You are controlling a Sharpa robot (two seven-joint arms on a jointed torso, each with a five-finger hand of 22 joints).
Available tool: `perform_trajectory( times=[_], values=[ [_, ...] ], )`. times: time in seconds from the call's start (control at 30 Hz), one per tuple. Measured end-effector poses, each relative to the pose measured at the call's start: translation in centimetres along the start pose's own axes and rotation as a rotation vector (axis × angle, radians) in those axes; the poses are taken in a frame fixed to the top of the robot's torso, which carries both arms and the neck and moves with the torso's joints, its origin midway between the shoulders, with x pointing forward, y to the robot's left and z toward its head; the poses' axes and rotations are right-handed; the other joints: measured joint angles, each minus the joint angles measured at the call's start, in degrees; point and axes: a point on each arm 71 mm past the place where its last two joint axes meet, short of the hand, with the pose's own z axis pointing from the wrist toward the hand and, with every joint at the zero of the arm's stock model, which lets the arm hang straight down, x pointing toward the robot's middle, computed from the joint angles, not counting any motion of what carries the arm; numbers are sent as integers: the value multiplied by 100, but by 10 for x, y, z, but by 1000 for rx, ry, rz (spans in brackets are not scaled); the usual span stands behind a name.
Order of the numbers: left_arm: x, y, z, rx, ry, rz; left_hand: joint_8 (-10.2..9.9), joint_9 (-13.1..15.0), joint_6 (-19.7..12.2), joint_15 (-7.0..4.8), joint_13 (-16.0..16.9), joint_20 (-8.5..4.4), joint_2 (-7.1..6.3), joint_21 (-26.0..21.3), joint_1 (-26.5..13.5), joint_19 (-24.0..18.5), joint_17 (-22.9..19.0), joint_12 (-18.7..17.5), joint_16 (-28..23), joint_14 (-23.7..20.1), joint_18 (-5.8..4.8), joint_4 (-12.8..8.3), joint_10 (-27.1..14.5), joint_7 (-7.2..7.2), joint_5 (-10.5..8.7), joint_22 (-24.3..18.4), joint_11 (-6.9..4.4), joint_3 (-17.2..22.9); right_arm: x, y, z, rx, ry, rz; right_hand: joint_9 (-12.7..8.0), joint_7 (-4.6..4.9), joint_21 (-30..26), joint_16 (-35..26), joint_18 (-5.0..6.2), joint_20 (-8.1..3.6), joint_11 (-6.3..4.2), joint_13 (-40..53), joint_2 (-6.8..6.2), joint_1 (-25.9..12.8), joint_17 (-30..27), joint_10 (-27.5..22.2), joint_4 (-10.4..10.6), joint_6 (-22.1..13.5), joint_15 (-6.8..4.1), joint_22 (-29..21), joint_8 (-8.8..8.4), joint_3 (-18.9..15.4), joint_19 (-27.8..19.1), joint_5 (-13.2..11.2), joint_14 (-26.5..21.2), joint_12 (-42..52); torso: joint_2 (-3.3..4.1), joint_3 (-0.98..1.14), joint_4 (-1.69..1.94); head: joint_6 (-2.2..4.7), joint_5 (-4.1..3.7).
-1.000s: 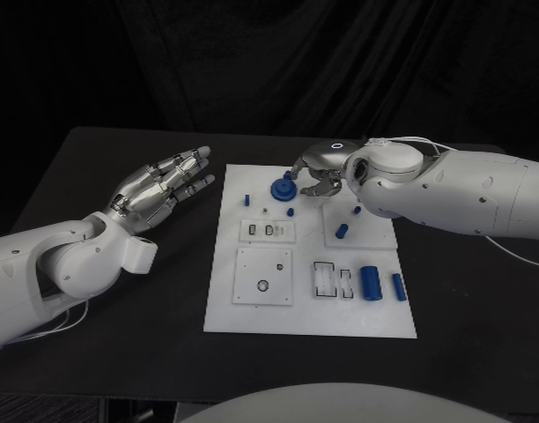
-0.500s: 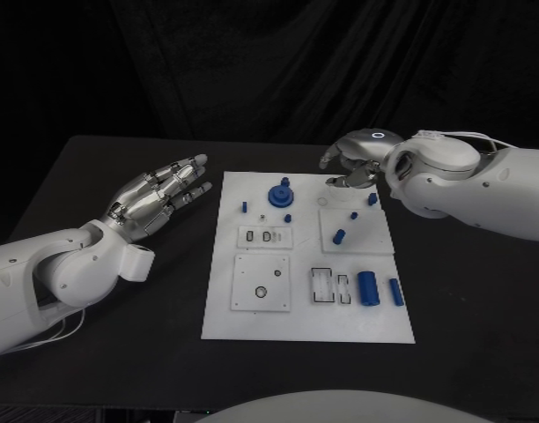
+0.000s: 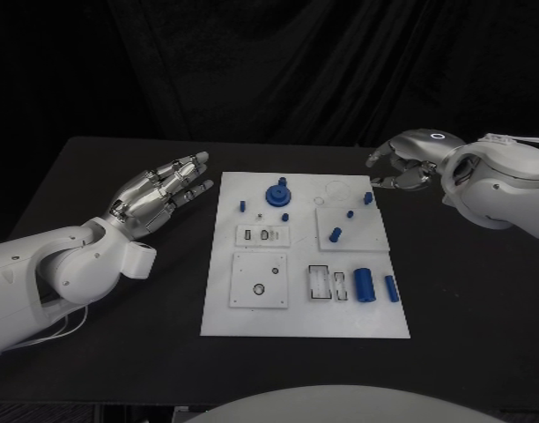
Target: Assemble the parts on the task board
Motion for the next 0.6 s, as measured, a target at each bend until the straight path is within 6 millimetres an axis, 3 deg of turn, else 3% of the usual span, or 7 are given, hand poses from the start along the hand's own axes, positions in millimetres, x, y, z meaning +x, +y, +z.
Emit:
perform_trajectory(
  times=[0.33, 0.6],
  values=[
    [1, 2, 0, -2, 3, -3, 0, 0, 0, 0, 0, 0, 0, 0, 0, 0, 0, 0, 0, 0, 0, -16, 0, 0, 0, 0, 0, 16, 24, -22, -7, 69, 35, 3, -86, 0, 0, 0, 0, 0, 0, 0, -38, -38, -1, 0, 71, 0, 0, -1, 0, -105, 0, -202, 0, 0, -35, -10, 2, -42, -8],
    [0, 3, -1, -5, 0, -5, 0, 0, 0, 0, 0, 0, 0, 0, 0, 0, 0, 0, 0, 0, 0, -16, 0, 0, 0, 0, 0, 16, 39, -28, -5, 92, 56, 1, -129, 1, 0, 0, 0, 0, 0, -1, -38, -37, -1, 0, 132, -1, 0, -1, 0, -166, 0, -351, 0, 0, -29, -10, -5, -57, 6]
  ],
)
